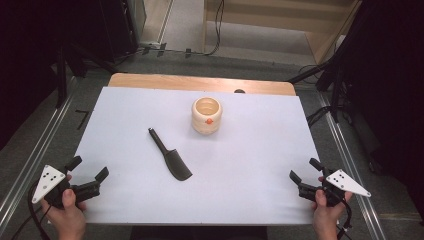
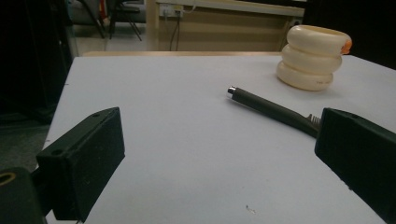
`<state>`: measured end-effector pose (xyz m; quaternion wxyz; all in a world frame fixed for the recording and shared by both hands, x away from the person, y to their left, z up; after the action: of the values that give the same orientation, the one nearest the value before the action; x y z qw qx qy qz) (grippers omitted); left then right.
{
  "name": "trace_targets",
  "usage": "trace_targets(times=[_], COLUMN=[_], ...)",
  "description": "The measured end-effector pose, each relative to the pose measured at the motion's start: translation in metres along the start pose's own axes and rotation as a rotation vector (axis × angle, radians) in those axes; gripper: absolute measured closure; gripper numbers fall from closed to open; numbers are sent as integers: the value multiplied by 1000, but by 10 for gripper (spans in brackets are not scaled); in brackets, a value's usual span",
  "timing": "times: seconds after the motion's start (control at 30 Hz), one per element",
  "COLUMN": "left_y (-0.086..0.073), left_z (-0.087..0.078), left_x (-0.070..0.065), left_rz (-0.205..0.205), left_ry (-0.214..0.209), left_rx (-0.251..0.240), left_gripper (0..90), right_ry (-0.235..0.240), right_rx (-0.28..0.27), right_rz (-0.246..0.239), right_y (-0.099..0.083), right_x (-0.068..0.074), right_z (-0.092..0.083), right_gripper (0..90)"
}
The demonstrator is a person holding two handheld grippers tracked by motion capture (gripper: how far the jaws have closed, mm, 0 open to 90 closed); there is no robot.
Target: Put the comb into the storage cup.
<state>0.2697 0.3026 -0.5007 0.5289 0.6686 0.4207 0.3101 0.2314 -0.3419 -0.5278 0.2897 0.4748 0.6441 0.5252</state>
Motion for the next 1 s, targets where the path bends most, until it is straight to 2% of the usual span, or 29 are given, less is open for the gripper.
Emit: trace_targets(times=[0.13,0.2,0.27,0.33,0.37,0.4,0.43,0.47,0.5,0.53,0.6,0.63,0.67,0.7,0.73,0.77,0.8,0.83,0.87,0.93,1.0], left_y=[7,12,15,19,21,23,25,28,28,31,33,36,36,39,41,43,43,44,47,48,53], left_z=[-1,0,2,4,6,9,12,18,18,26,31,41,41,53,59,65,65,72,86,92,109], left_x=[-2,-6,-8,-13,-15,-18,-20,-24,-24,-27,-29,-30,-30,-30,-30,-30,-30,-29,-28,-29,-31], left_rz=[-3,-8,-11,-6,5,9,14,57,57,100,112,120,120,104,92,58,58,32,32,27,36], left_ry=[24,11,15,-10,-22,-46,-69,-79,-79,-89,-101,-127,-127,-162,-175,-209,-209,-226,-234,-242,-248], left_rx=[-8,-9,0,18,35,52,66,106,106,142,154,173,173,187,192,193,193,193,213,219,233], left_gripper=[25,89,218,376,376,518,607,676,763,816,900,900,900,900,900,900,900,900,900,900,900], right_ry=[1,1,5,7,7,6,9,11,10,12,16,17,21,22,29,33,31,34,37,37,38], right_rx=[11,15,16,18,18,18,21,21,22,23,24,26,29,30,30,31,30,30,30,30,31], right_rz=[-31,-34,-40,-39,-39,-40,-40,-44,-47,-49,-54,-56,-55,-56,-56,-56,-56,-54,-55,-53,-50], right_y=[-1,-2,-2,-2,-2,-2,-2,-2,-2,-2,-2,-2,-2,-2,-3,-3,-3,-3,-3,-3,-3], right_x=[2,3,4,4,4,4,5,5,5,5,6,6,6,6,7,7,7,7,7,7,7], right_z=[2,2,2,2,2,2,2,3,4,4,5,6,6,6,6,6,6,6,6,6,6], right_gripper=[86,86,86,86,86,87,88,88,89,93,110,110,110,112,114,114,114,114,114,114,113])
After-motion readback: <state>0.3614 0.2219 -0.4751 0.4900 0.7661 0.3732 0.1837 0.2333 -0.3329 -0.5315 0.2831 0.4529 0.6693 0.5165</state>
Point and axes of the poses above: each handheld gripper's, and its own axes: z roughly forward along the jaws, y roughly out of its top, x roughly to its left, the point moved 5 cm from there along z, roughly forward along the jaws, and after that the axes turned 4 degrees about z, right-handed, at the moved point
